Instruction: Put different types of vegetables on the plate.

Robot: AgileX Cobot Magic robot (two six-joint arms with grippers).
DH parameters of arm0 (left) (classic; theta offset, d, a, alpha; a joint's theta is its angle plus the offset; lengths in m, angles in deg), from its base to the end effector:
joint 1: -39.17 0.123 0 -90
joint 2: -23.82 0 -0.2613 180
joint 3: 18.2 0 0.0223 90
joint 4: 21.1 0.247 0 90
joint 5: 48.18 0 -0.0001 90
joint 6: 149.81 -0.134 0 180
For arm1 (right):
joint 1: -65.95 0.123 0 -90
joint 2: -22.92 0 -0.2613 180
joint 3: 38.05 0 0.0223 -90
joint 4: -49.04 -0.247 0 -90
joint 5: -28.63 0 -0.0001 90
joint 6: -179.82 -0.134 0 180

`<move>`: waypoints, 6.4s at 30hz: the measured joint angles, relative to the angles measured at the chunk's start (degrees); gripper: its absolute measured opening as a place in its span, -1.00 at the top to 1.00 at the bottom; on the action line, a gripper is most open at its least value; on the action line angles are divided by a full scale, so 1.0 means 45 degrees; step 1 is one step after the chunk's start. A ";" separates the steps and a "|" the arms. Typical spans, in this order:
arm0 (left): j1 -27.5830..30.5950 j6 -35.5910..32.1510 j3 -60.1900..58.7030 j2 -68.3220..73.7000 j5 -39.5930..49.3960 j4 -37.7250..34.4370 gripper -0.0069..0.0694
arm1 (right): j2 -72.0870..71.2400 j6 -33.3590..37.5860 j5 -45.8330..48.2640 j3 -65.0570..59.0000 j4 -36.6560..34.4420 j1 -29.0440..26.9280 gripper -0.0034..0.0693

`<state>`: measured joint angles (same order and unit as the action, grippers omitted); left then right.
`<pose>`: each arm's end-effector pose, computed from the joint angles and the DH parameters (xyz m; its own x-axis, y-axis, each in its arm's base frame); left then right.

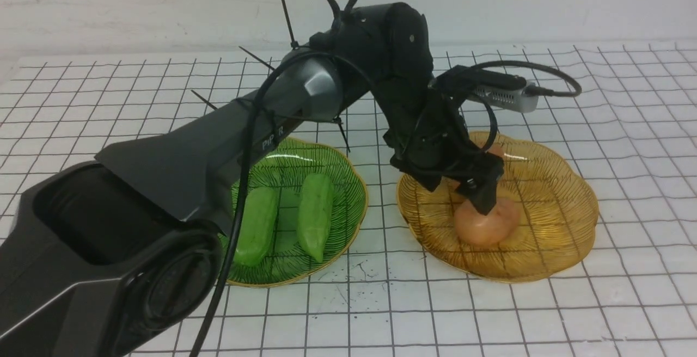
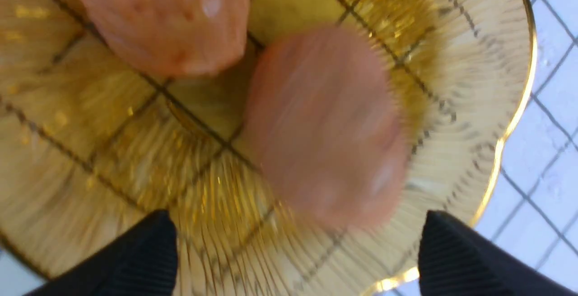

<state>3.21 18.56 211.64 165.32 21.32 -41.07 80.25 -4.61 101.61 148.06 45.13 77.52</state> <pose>0.3758 -0.3256 0.1815 -0.7090 0.6037 -0.3645 0.7012 0.6584 -0.2735 0.1434 0.0383 0.4399 -0.5721 -0.0182 -0.8200 -0.1983 0.9731 0.1168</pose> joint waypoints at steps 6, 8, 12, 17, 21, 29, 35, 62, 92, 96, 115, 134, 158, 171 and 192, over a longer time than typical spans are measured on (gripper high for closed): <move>-0.0003 0.0042 0.0000 -0.1018 0.0233 0.0877 0.10 | -0.2962 0.0240 -0.1910 -0.2280 -0.0941 0.0000 0.43; -0.0003 0.0056 0.0000 -0.1964 0.0272 0.1556 0.61 | -0.4762 0.0272 -0.4149 -0.4442 -0.0928 0.0000 0.74; -0.0003 0.0477 -0.0149 -0.3785 0.0288 0.2055 0.82 | -0.7013 0.0108 -0.8512 -0.7724 -0.0554 0.0000 0.92; -0.0014 0.0661 -0.1621 -0.6417 0.0341 0.2043 0.84 | -0.9081 0.0036 -1.3151 -1.0817 -0.0416 0.0000 0.94; -0.0014 0.0660 -0.4205 -0.9143 0.0482 0.2054 0.84 | -1.0046 0.0093 -1.6216 -1.2508 -0.0416 0.0000 0.94; -0.0014 0.0660 -1.0624 -1.4782 -0.1546 0.2054 0.84 | -1.0188 0.0119 -1.7510 -1.2846 -0.0416 0.0000 0.94; -0.0014 0.0931 -1.4675 -1.8865 -0.3921 0.2054 0.84 | -1.0188 0.0119 -1.7498 -1.2876 -0.0407 0.0000 0.94; 0.0016 0.0544 -2.0400 -2.9838 -0.8018 0.2580 0.84 | -1.0188 0.0132 -1.7324 -1.2886 -0.0378 0.0000 0.94; 0.7266 0.1266 -2.8419 -2.9800 -1.0596 0.4887 0.84 | -1.0188 0.0132 -1.7332 -1.2886 -0.0369 0.0000 0.95; 0.7266 0.0985 -2.8419 -2.9800 -1.0585 0.4887 0.84 | -1.0188 0.0132 -1.7332 -1.2886 -0.0369 0.0000 0.95; 0.7291 0.0981 -2.8419 -2.9800 -1.0585 0.4878 0.84 | -1.0188 0.0132 -1.7332 -1.2890 -0.0369 0.0000 0.95; 0.7291 0.0981 -2.8419 -2.9800 -1.0585 0.4878 0.84 | -1.0952 0.1956 -1.1705 -1.8692 0.1266 -0.2941 0.95; 0.7291 0.0996 -2.8419 -2.9800 -1.0585 0.4874 0.84 | -1.0952 0.2077 -1.1336 -1.8642 0.1099 -0.2966 0.95; 0.7291 0.0996 -2.8419 -2.9800 -1.0585 0.4864 0.84 | -1.0952 0.2077 -1.1336 -1.8642 0.1099 -0.2966 0.95; 0.7291 0.0996 -2.8419 -2.9800 -1.0573 0.4864 0.84 | -1.0952 0.2077 -1.1336 -1.8642 0.1099 -0.2966 0.95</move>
<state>36.02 23.04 83.75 31.22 -26.26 -19.18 30.96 4.74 50.59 64.17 50.08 64.18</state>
